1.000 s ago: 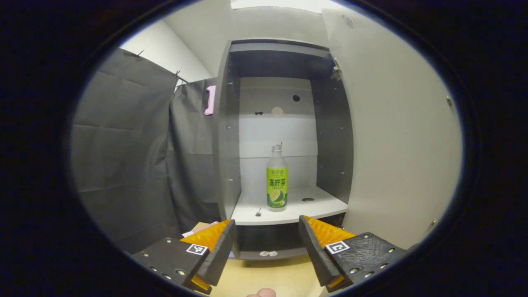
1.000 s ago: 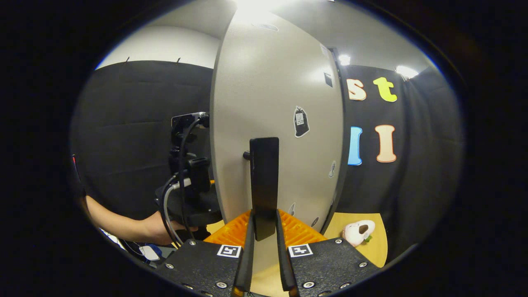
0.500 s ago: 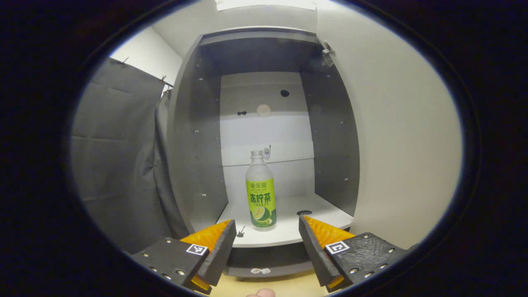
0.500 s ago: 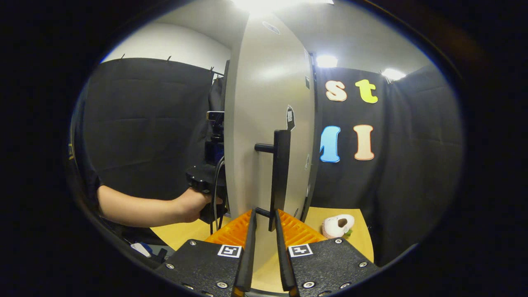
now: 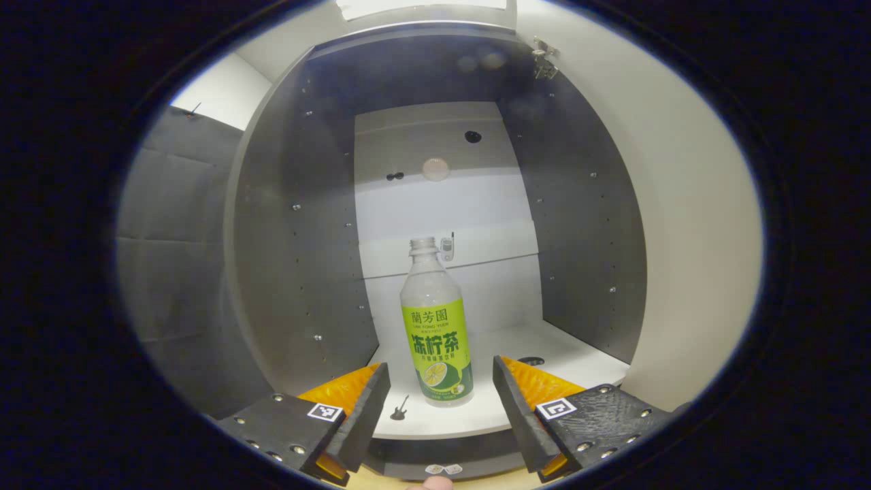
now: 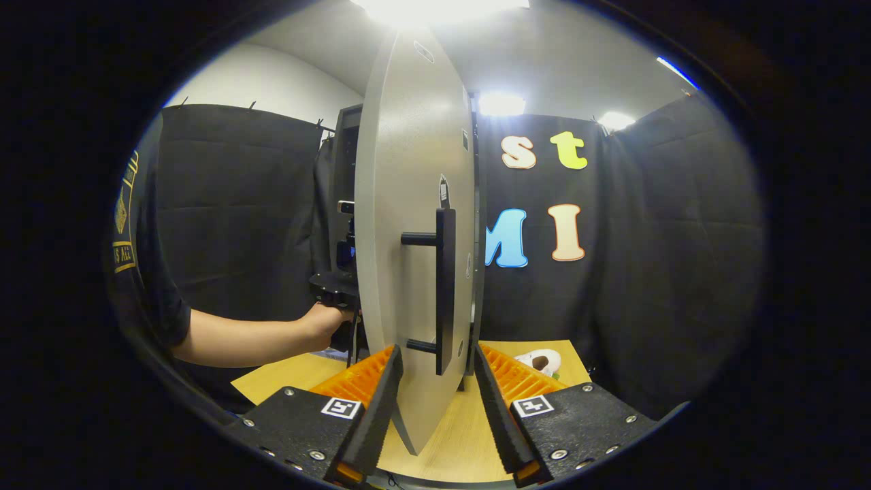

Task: Open the cabinet door with the right hand, grasp the bottle in the cabinet with the left hand and place it on the coaster, then close the cabinet door with the right hand.

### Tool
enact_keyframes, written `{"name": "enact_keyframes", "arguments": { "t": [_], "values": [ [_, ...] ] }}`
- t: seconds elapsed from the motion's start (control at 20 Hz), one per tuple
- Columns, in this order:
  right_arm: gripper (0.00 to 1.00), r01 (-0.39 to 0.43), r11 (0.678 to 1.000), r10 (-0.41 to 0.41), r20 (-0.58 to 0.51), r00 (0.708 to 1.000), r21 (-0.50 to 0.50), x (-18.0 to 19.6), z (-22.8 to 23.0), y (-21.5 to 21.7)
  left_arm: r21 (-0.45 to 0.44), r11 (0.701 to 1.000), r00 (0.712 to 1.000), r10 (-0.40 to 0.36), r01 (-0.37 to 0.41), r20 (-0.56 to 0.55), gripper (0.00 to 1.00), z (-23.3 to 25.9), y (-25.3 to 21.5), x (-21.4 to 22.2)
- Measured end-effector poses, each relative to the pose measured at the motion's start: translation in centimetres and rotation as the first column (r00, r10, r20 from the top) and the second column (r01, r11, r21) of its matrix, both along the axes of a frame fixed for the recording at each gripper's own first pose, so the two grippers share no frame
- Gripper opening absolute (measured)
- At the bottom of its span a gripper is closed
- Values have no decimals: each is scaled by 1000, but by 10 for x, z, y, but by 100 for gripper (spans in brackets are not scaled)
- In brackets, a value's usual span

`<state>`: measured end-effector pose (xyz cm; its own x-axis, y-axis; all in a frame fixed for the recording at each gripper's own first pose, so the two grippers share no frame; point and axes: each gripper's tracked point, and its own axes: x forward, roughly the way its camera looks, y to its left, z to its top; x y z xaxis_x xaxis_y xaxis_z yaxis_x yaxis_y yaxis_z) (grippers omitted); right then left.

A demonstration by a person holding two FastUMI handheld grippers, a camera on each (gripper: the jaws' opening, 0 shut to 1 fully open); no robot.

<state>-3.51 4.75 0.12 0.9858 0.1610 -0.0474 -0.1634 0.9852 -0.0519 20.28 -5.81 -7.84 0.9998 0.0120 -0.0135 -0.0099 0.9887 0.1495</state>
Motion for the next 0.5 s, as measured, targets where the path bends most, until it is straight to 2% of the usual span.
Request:
{"name": "enact_keyframes", "arguments": {
  "t": [0.1,0.15,0.2,0.35,0.4,0.45,0.5],
  "values": [
    [79,30,1000,-30,17,999,7,-2,3,-10,1,1000,1000,2,-2,-5,87,-4,-1,11],
    [90,41,999,-41,27,999,24,-3,3,-15,0,1000,1000,4,-4,-6,87,-6,0,16],
    [93,51,998,-53,35,998,47,-2,5,-17,1,1000,1000,5,-5,-12,87,-8,-1,21],
    [93,102,990,-105,37,994,95,1,8,-36,17,1000,1000,11,-11,-19,92,-16,-1,35],
    [93,118,987,-123,41,991,112,1,11,-43,16,1000,1000,12,-12,-19,87,-17,0,39],
    [93,140,982,-146,45,988,123,2,12,-52,18,1000,1000,13,-13,-16,92,-18,0,43],
    [93,164,978,-172,51,984,131,2,15,-61,21,1000,1000,22,-22,-8,87,-18,3,48]
  ]
}}
